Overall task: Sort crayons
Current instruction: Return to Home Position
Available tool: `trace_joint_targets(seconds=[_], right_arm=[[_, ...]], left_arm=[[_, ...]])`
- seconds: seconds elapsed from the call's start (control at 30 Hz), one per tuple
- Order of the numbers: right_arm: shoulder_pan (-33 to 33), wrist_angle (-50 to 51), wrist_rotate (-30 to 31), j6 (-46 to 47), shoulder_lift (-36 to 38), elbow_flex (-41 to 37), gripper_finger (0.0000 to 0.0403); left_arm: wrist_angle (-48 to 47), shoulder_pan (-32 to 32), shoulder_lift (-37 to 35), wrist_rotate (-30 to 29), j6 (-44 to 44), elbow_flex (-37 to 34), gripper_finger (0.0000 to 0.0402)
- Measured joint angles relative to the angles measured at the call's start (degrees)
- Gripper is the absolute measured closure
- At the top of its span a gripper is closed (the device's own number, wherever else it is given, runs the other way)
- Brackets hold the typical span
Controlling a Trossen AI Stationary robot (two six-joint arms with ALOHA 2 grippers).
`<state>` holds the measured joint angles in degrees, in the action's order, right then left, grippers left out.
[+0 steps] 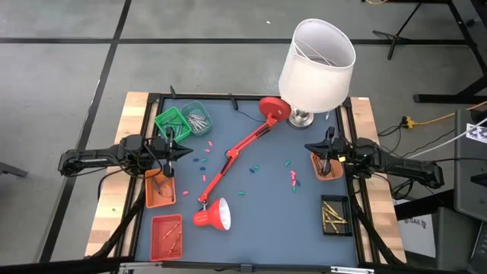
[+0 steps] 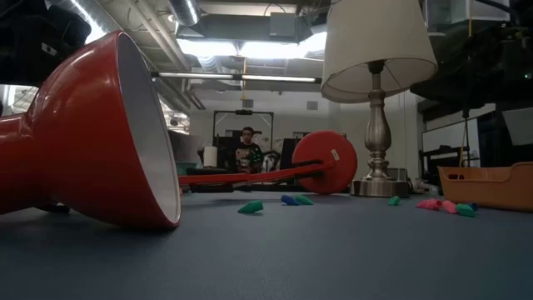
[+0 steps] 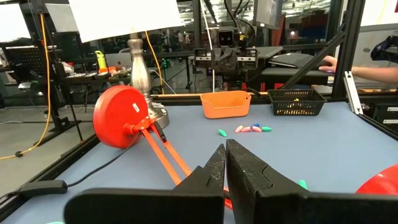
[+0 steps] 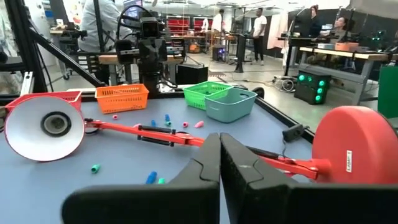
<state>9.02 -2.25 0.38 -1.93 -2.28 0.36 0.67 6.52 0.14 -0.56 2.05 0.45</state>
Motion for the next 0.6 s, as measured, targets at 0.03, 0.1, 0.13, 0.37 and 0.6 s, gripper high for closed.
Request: trace_joint_targets(seconds=[0.03,0.1,0.13,0.37,0.6], right_arm=[[0.0,0.0,0.0,0.0,0.0,0.0,0.0402],[0.0,0.1,0.0,0.1,0.0,0.0,0.0402],[0.0,0.5,0.0,0.1,0.0,0.0,0.0402],[0.0,0.9,0.0,0.1,0.0,0.0,0.0402],[0.0,0.9,0.0,0.1,0.0,0.0,0.0402]], left_arm=[[0.0,0.0,0.0,0.0,0.0,0.0,0.0401],[0.0,0.0,0.0,0.0,0.0,0.0,0.0401],[0.0,0.0,0.0,0.0,0.0,0.0,0.0401],[0.0,0.0,0.0,0.0,0.0,0.0,0.0401],[0.0,0.0,0.0,0.0,0.0,0.0,0.0401]])
